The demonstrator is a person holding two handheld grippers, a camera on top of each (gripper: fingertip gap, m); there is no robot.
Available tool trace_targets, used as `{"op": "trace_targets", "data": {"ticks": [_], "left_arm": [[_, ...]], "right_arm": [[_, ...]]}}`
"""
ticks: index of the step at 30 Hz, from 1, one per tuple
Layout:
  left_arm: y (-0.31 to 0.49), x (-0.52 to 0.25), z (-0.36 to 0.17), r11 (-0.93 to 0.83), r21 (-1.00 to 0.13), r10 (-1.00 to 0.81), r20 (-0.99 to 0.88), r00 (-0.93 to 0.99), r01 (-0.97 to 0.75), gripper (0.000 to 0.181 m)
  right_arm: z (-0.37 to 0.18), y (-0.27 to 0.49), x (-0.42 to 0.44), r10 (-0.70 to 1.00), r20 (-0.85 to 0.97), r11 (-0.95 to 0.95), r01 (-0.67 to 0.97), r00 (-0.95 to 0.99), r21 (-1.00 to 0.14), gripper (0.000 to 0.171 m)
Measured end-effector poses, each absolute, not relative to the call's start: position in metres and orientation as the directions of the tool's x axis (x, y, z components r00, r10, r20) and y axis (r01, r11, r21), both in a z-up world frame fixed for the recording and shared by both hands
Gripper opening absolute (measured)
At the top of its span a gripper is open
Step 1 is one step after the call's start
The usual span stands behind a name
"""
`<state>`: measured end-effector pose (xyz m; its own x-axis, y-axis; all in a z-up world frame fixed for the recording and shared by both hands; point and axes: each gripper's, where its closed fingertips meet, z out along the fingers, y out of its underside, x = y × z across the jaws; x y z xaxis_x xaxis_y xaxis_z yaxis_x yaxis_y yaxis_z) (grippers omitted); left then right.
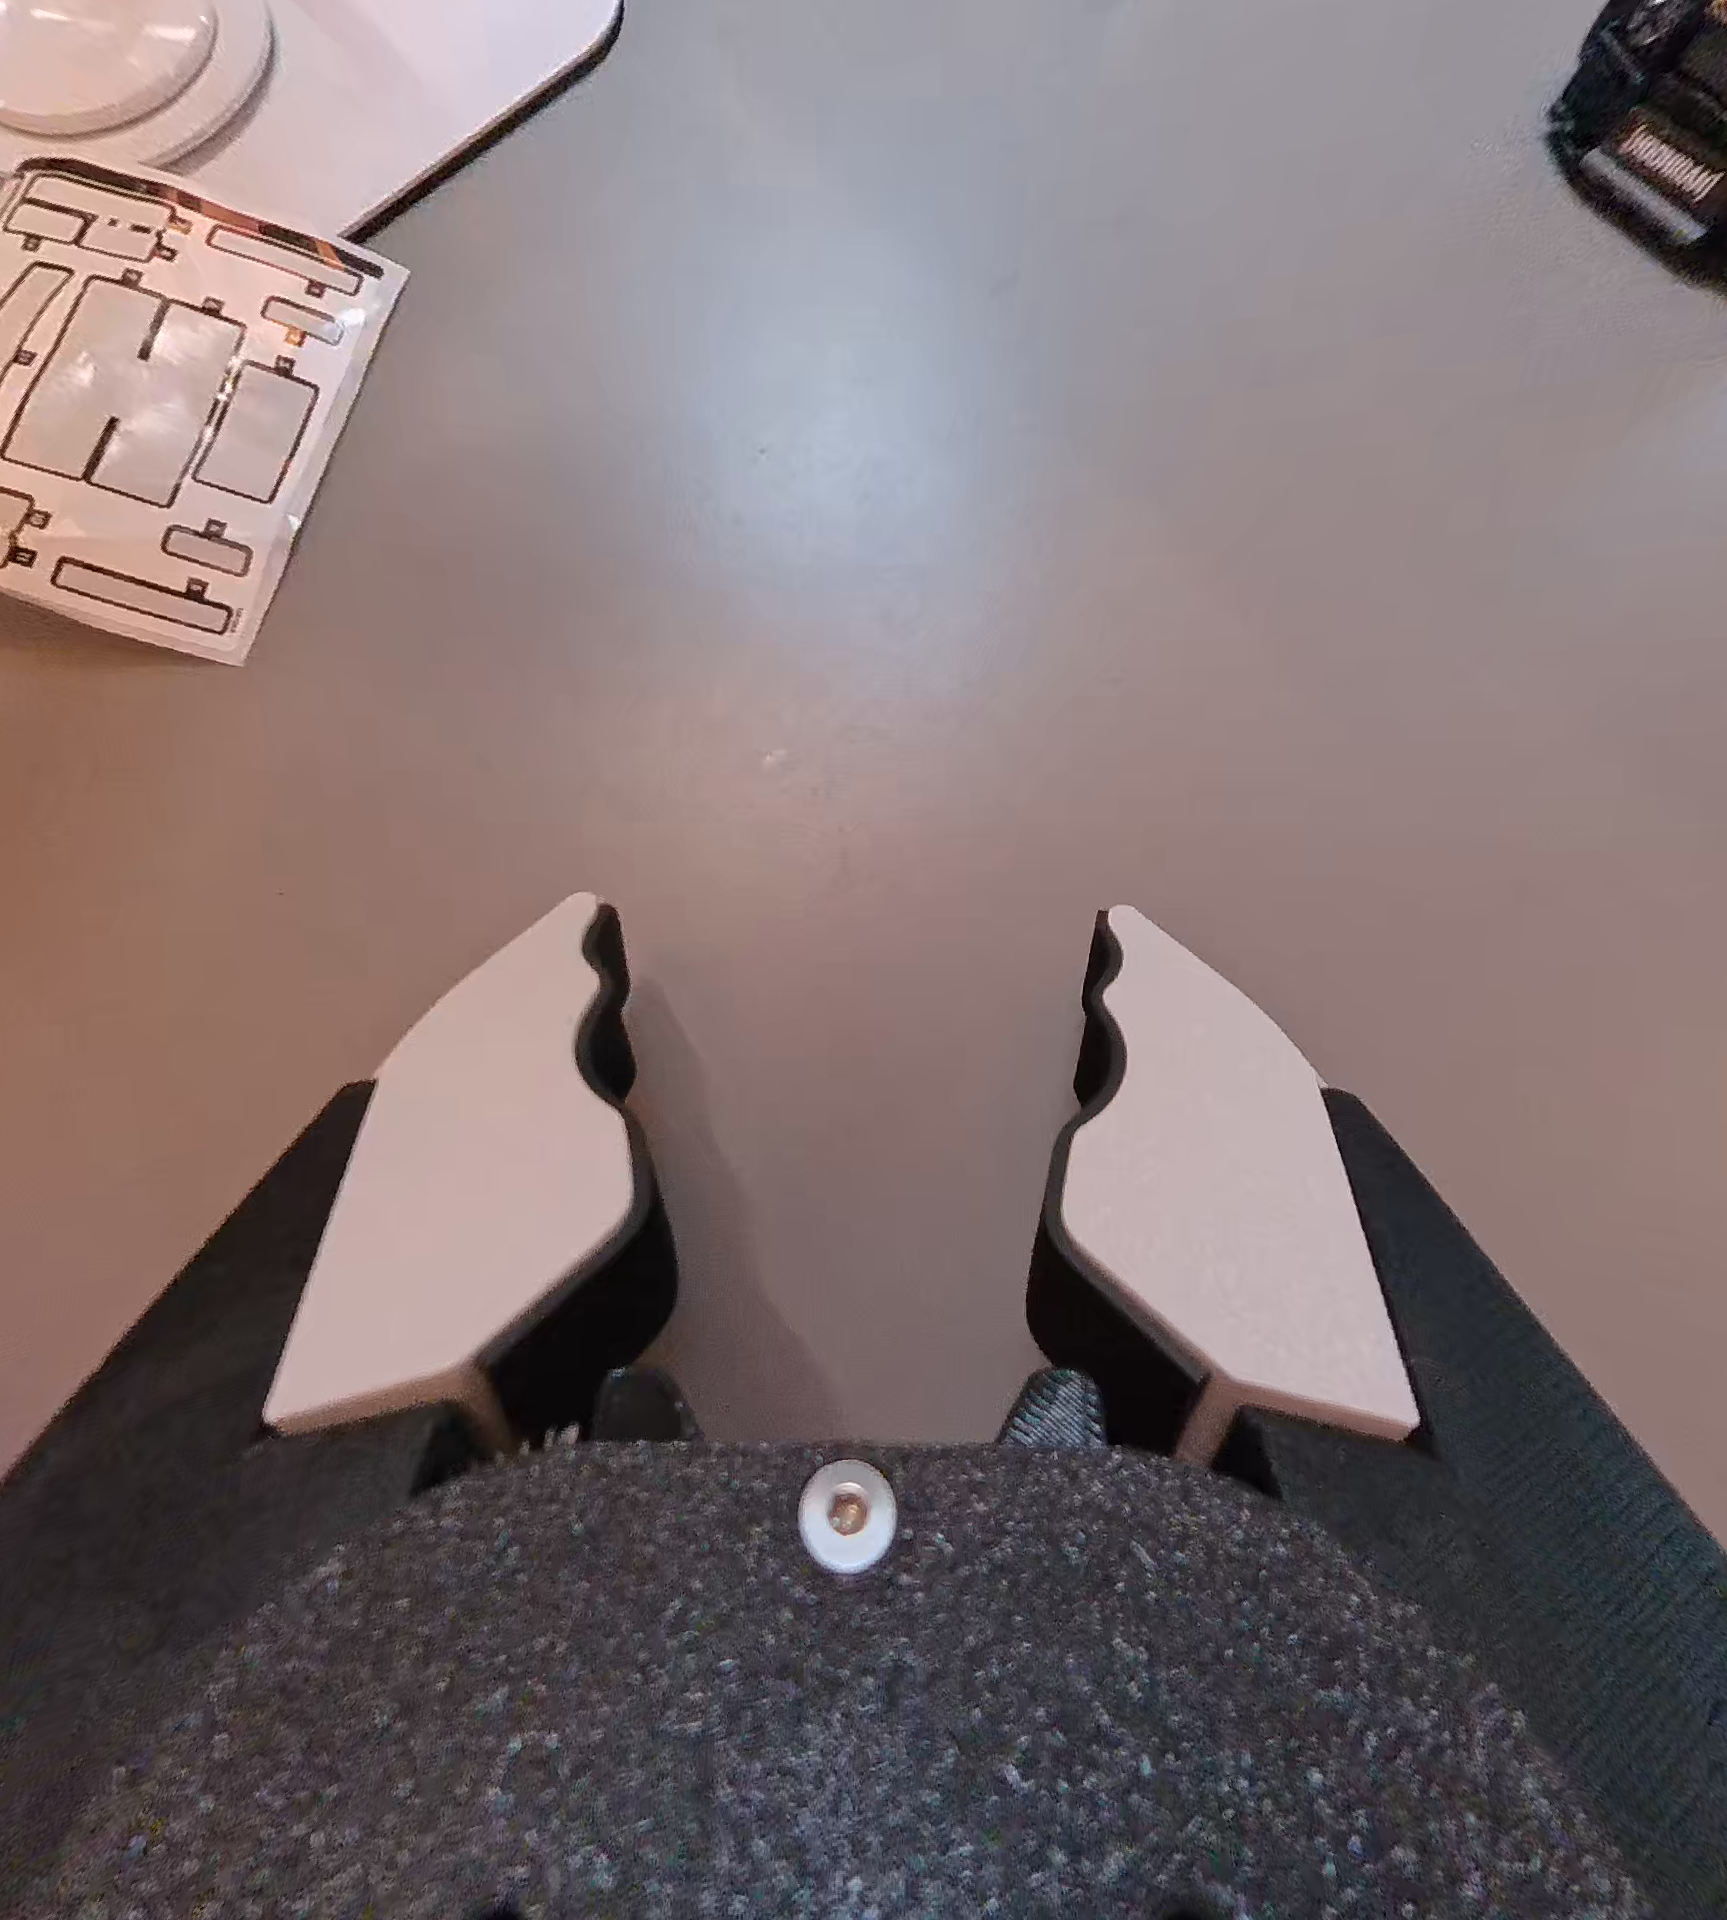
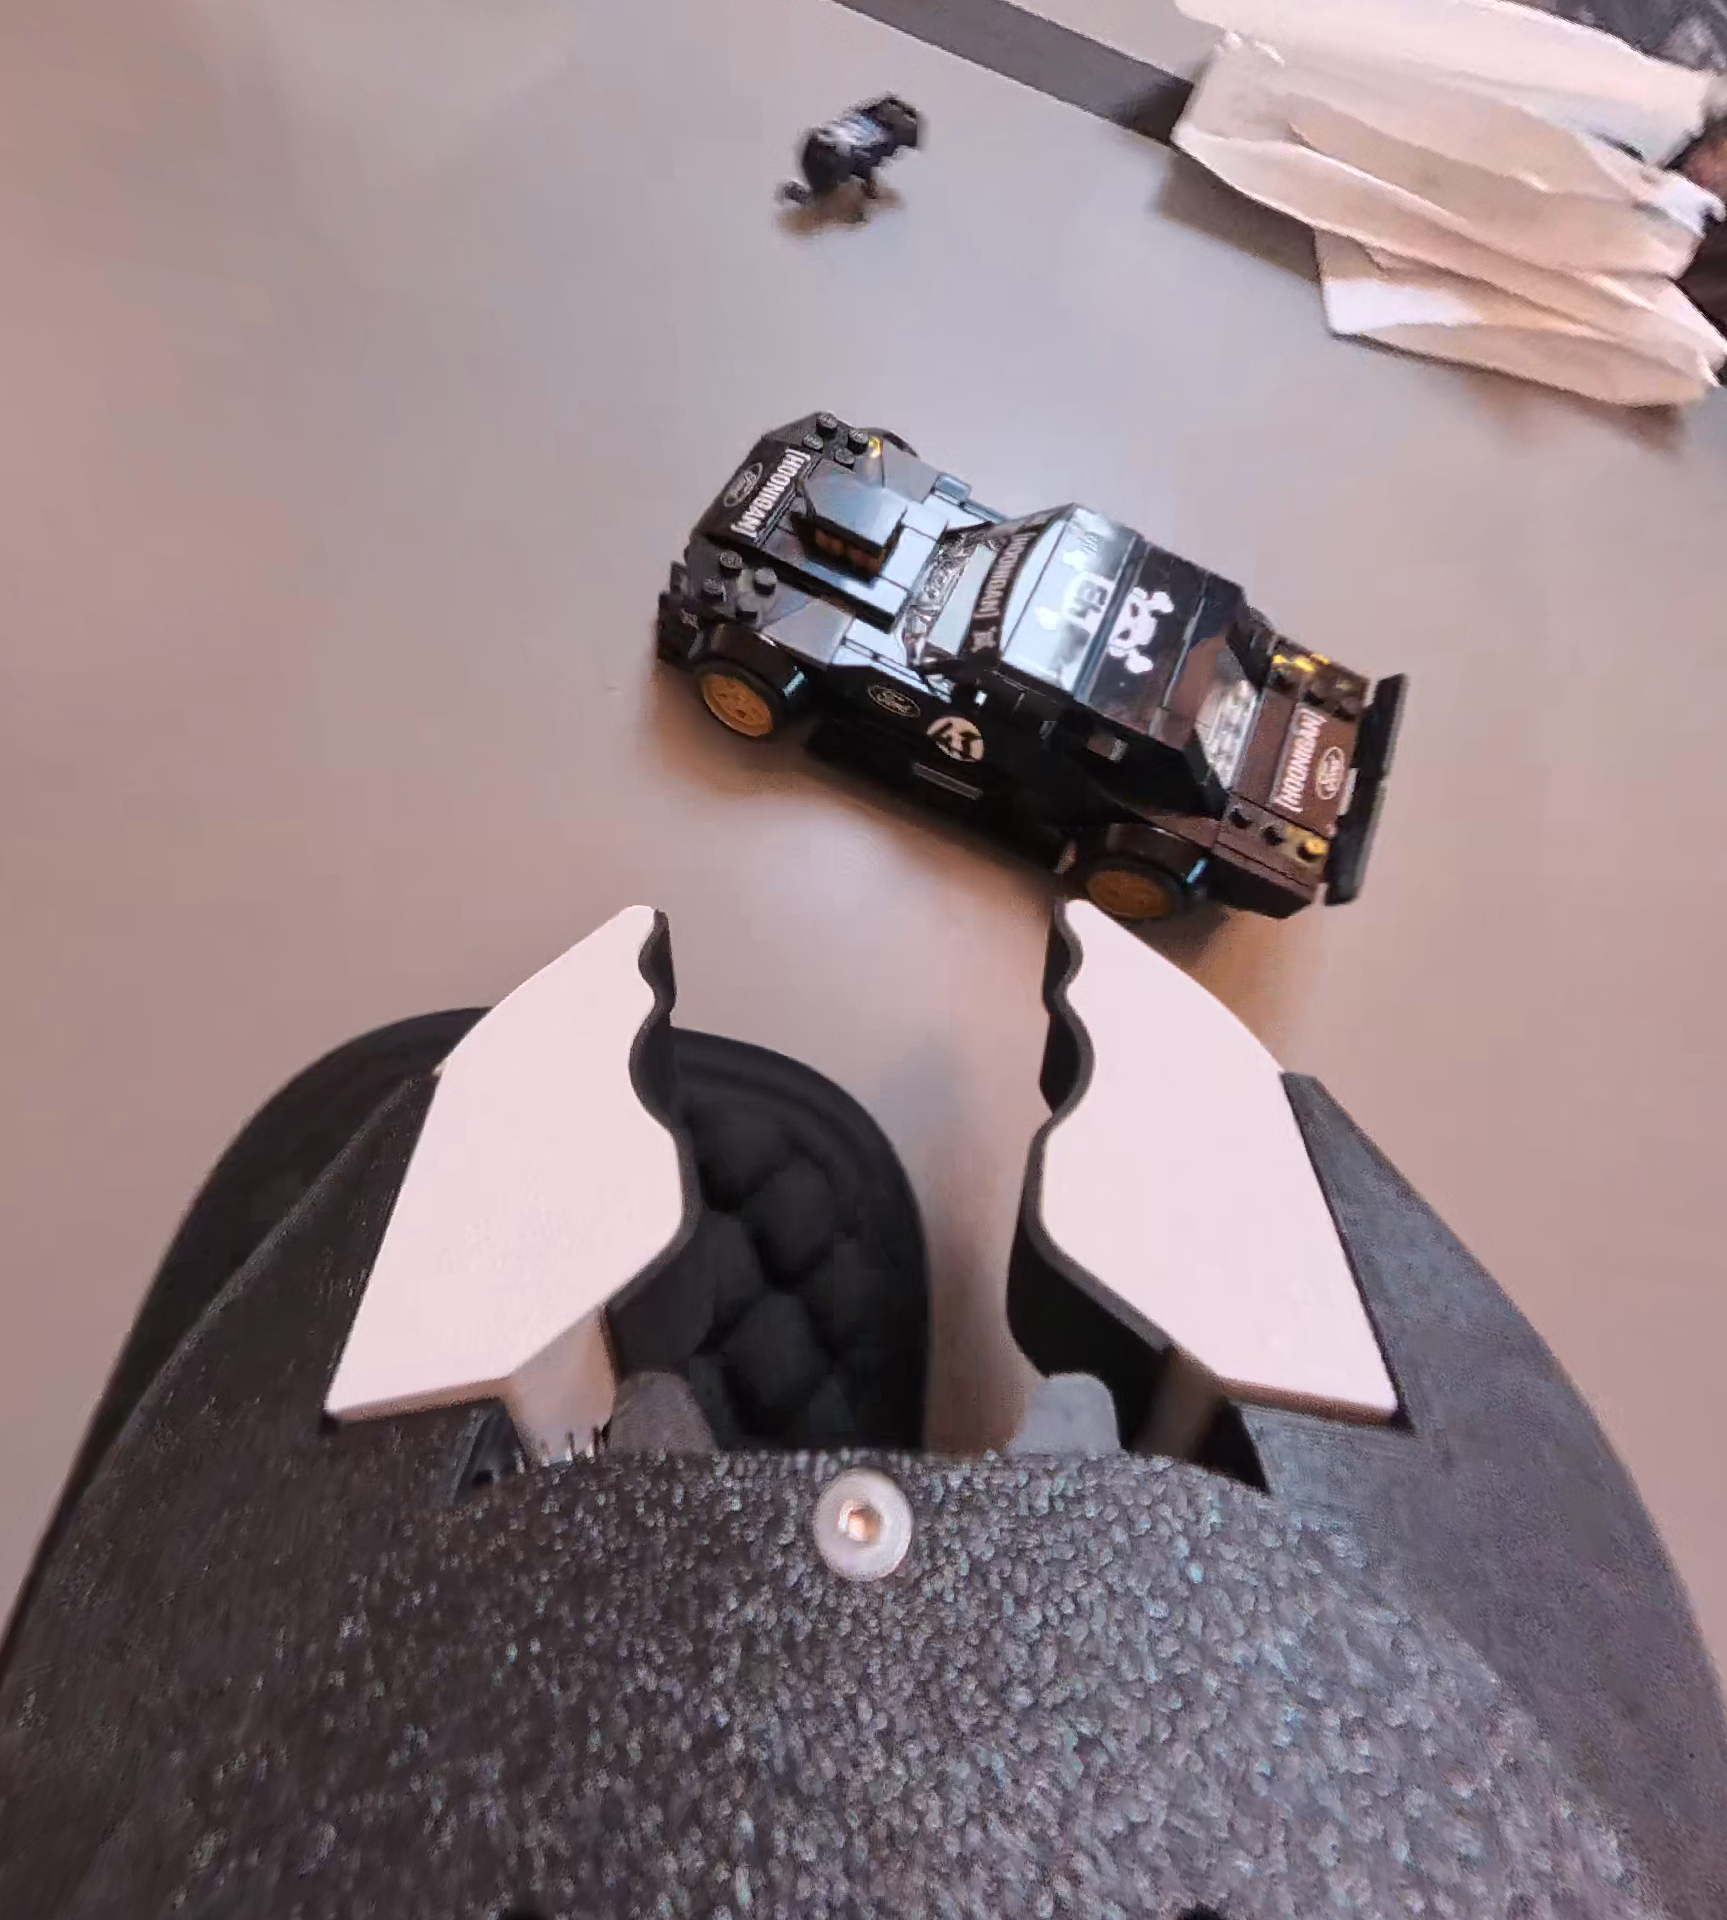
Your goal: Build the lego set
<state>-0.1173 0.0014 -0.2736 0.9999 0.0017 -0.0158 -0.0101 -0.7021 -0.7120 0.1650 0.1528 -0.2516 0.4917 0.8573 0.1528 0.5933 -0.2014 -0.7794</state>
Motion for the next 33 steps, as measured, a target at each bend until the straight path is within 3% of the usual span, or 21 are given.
{"op": "trace_targets", "data": {"ticks": [5,8,11,16,23,27,29,33], "left_arm": [[0.001,-0.116,-0.271,-0.692,-0.722,-0.001,-0.009,1.000,-0.007,0.084],[0.001,-0.115,-0.270,-0.687,-0.726,-0.007,-0.005,1.000,-0.008,0.083],[0.002,-0.113,-0.271,-0.690,-0.724,-0.012,-0.002,1.000,-0.010,0.083],[0.002,-0.113,-0.270,-0.685,-0.729,-0.012,0.007,1.000,-0.003,0.083],[0.002,-0.109,-0.267,-0.675,-0.738,-0.026,0.001,1.000,-0.017,0.083],[0.001,-0.099,-0.247,-0.606,-0.795,-0.041,-0.020,0.999,-0.041,0.076],[-0.003,-0.089,-0.232,-0.549,-0.833,-0.051,-0.049,0.998,-0.069,0.073],[-0.014,-0.063,-0.213,-0.471,-0.875,-0.071,-0.088,0.994,-0.111,0.072]], "right_arm": [[-0.253,0.197,0.196,0.796,0.106,-0.293,0.532,0.596,-0.795,0.072],[-0.244,0.236,0.203,0.794,0.116,-0.239,0.482,0.597,-0.843,0.087],[-0.251,0.268,0.207,0.819,0.136,-0.228,0.535,0.557,-0.814,0.098],[-0.248,0.270,0.207,0.835,0.130,-0.244,0.572,0.535,-0.783,0.080],[-0.240,0.263,0.198,0.848,0.090,-0.237,0.525,0.523,-0.817,0.085],[-0.180,0.248,0.211,0.808,0.152,-0.028,0.294,0.569,-0.956,0.074],[-0.156,0.230,0.233,0.762,0.234,0.122,0.220,0.605,-0.968,0.071],[-0.158,0.203,0.275,0.671,0.386,0.285,0.261,0.633,-0.922,0.062]]}}
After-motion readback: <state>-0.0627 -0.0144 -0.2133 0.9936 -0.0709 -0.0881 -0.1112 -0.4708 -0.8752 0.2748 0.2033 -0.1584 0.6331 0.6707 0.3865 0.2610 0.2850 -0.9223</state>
